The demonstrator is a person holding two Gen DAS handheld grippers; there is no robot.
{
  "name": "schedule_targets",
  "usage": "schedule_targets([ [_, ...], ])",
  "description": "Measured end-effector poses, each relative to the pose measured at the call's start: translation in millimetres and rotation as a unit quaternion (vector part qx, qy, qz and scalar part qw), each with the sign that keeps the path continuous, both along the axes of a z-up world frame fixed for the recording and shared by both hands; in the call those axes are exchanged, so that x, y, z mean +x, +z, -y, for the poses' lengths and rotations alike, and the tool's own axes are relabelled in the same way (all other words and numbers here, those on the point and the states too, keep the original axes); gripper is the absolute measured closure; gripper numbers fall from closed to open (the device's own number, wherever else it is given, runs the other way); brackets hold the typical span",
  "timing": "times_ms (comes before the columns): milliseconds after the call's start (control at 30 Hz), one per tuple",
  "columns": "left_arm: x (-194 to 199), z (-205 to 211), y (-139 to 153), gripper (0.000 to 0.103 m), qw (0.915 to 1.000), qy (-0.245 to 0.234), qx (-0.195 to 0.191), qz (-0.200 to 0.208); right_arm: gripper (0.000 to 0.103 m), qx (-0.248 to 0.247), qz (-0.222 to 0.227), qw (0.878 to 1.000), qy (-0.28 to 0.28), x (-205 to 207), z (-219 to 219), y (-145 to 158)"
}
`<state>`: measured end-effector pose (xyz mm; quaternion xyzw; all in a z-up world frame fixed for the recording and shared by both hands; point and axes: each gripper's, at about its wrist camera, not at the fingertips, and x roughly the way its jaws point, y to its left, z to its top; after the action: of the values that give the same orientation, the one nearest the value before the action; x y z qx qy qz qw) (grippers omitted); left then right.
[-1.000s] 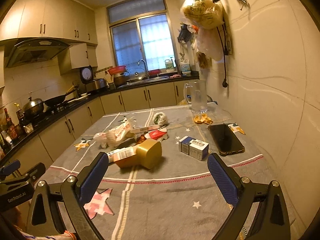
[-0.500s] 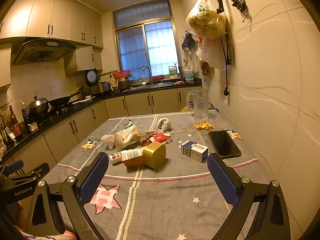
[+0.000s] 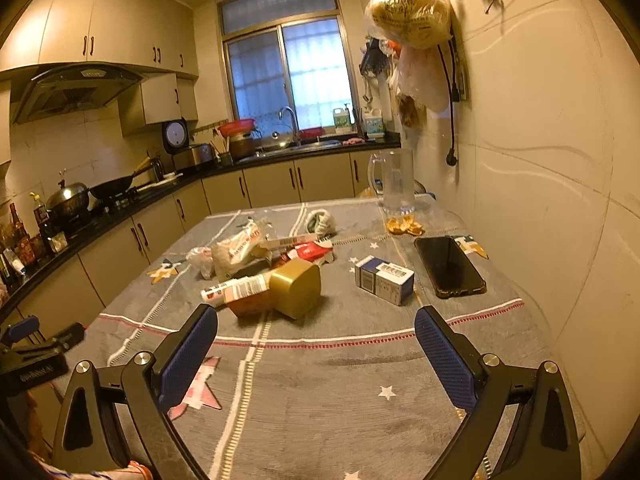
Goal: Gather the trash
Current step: 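Raise both tools and move them toward the trash on the table, then grasp the white spray bottle with the left tool while the right tool grasps the gold tape roll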
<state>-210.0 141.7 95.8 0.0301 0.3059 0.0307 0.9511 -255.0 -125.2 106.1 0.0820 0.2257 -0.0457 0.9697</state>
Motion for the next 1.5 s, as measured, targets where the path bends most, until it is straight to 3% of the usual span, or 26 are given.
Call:
schedule_targets([
  [133,11,-9,-2,0.0,0.9998,-0.012,-0.01,-0.01,0.004,0.008,-0.029,1.0,0.007,16,6,-10],
  [300,30,-5,4,0.0,0.9988,-0.046,-0.003,-0.013,0.018,0.033,-0.062,0.997,0.037,37,9,-14],
  [533,75,22,6,0.001,0.9916,-0.125,-0.01,-0.031,0.026,0.106,-0.111,0.984,0.087,82,20,-22],
  [733,131,59,-6,0.015,0.9794,-0.188,0.009,-0.074,0.026,0.203,-0.158,0.961,0.102,141,33,-37],
  [967,189,92,-38,0.015,0.9621,-0.236,0.008,-0.136,0.027,0.202,-0.187,0.958,0.082,198,32,-49],
  [1033,199,100,-45,0.015,0.9574,-0.25,0.008,-0.145,0.03,0.207,-0.197,0.955,0.077,207,34,-54],
  [1100,207,110,-53,0.015,0.9518,-0.266,0.015,-0.153,0.044,0.214,-0.206,0.952,0.078,215,38,-61],
  [1200,215,121,-63,0.017,0.9461,-0.28,0.022,-0.162,0.055,0.248,-0.207,0.941,0.095,219,45,-67],
  [1233,218,122,-64,0.025,0.9445,-0.282,0.021,-0.166,0.057,0.245,-0.203,0.943,0.093,218,47,-66],
  [1267,221,123,-66,0.043,0.9423,-0.284,0.018,-0.176,0.061,0.241,-0.201,0.945,0.091,217,48,-65],
  [1333,227,124,-71,0.065,0.9365,-0.288,0.004,-0.2,0.064,0.242,-0.198,0.945,0.093,214,52,-63],
  [1500,226,125,-80,0.068,0.9399,-0.274,0.005,-0.204,0.066,0.257,-0.192,0.942,0.097,204,61,-65],
])
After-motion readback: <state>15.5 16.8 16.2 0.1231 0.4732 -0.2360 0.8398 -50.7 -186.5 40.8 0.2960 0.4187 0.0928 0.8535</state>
